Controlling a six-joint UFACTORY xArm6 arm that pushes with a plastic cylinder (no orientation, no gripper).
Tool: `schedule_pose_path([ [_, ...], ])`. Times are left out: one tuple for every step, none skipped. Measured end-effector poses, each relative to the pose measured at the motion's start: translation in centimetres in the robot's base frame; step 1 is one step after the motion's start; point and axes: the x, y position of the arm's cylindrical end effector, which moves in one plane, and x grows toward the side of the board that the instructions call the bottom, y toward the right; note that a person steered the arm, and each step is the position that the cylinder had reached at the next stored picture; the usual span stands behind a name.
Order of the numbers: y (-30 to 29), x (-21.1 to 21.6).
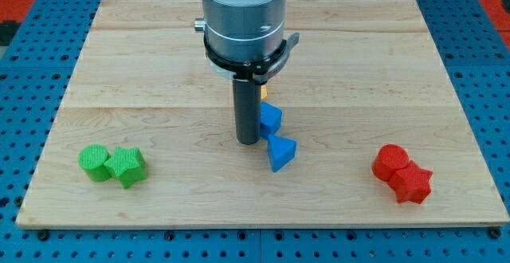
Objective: Push the blue cube to the right side
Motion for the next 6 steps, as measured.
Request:
schedule_pose_path([
  [-1.0, -1.4],
  [-1.0, -1.5],
  [-0.8, -1.5],
  [1.8, -1.8],
  [4.2, -3.0],
  [5.9, -3.6],
])
